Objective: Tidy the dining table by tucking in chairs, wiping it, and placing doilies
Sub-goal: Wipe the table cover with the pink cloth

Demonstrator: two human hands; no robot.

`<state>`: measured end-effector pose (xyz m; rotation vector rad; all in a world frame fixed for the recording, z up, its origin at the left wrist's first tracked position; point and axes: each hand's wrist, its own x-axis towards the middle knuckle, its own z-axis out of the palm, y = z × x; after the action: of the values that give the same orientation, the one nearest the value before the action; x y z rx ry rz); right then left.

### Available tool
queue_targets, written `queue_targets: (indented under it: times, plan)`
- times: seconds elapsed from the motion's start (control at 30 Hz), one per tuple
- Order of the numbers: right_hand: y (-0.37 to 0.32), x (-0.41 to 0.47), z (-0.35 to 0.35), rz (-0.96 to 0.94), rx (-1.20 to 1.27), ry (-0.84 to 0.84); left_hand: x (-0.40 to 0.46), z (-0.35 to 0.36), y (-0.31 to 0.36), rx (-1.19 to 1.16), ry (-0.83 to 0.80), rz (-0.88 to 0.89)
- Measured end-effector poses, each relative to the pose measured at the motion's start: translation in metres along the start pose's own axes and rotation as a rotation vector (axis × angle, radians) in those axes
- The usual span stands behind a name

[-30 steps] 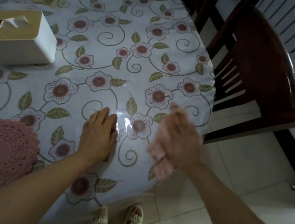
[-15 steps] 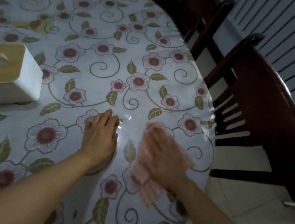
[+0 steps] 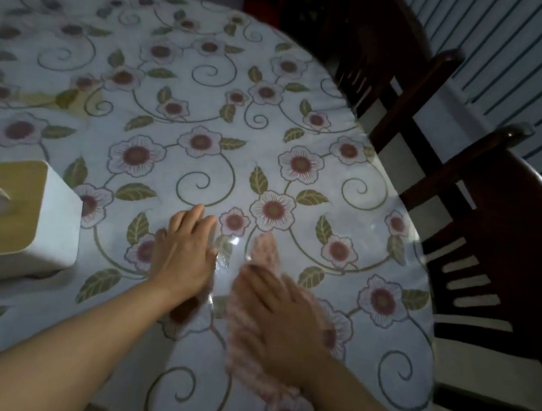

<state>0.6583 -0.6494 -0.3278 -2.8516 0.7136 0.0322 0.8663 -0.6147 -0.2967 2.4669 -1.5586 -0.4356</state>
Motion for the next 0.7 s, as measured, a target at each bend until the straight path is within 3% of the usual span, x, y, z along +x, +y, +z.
queue_targets:
  times: [0.13,0.27,0.3,0.4,0.5,0.57,0.7]
  plan:
    - [0.095,0.047,-0.026,0.486,-0.022,0.068,0.025,-0.002,-0.010,-0.022,0.019,-0.038]
    - [0.105,0.108,-0.032,0.715,0.011,0.056,0.034,-0.004,-0.017,-0.044,0.056,-0.027]
    - [0.086,0.114,-0.026,0.671,-0.045,0.060,0.034,-0.004,-0.020,-0.050,0.064,-0.020]
    - [0.014,0.107,-0.006,0.183,-0.078,0.025,0.038,-0.007,-0.025,-0.077,0.097,-0.066]
    - [0.004,0.103,-0.004,-0.157,0.005,-0.075,0.049,-0.015,-0.035,-0.057,0.125,-0.139]
    - [0.039,0.122,-0.010,-0.138,-0.027,-0.065,0.059,-0.019,-0.041,-0.034,0.136,-0.166]
    - [0.116,0.194,-0.033,0.336,0.000,-0.011,0.081,-0.021,-0.044,-0.019,0.169,-0.207]
